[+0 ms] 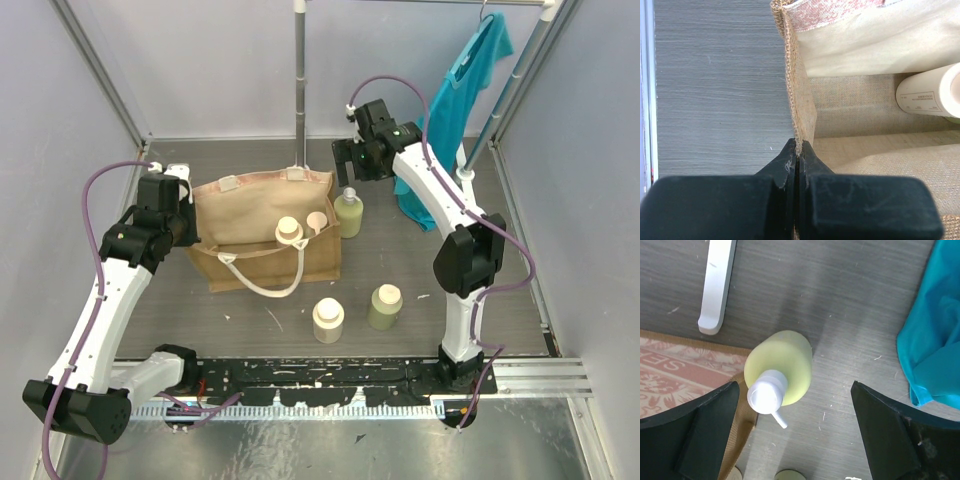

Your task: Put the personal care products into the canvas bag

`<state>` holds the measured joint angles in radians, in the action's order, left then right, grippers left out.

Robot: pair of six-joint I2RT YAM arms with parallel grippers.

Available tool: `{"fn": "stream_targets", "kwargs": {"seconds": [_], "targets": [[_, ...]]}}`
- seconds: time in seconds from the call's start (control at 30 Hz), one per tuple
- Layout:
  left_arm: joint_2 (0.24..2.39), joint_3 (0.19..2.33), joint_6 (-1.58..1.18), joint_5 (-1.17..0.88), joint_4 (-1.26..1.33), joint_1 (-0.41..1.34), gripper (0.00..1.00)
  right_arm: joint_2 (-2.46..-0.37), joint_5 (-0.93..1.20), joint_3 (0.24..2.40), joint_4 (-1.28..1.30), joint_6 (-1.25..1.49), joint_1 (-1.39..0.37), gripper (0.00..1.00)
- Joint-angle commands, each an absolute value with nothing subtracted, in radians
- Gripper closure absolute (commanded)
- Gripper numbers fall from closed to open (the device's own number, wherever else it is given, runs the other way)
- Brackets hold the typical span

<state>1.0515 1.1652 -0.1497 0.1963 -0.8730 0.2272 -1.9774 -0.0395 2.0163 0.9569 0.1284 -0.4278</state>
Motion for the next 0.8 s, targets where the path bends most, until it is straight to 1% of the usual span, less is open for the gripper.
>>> {"fn": "stream_targets", "kwargs": {"seconds": [0.0,0.23,0.43,0.77], "targets": [[1.040,1.184,-0.144,0.212,-0.867,0.224,0.94,-1.959,0.014,1.979,0.984,0.109,-0.424,0.00],[1.043,1.181,-0.147,0.210,-0.863,0.225,0.94,-1.974,0.017,1.926,0.988,0.078,-0.458,0.00],[1.037,1.180,-0.146,0.214,-0.870,0.225,0.94,-1.991,0.003,1.890,0.925,0.065,-0.494,0.00],[1.032,1.179,-0.144,0.225,-0.875,0.224,0.94,-2.052,-0.034,1.897,0.937,0.044,-0.517,0.00]]}}
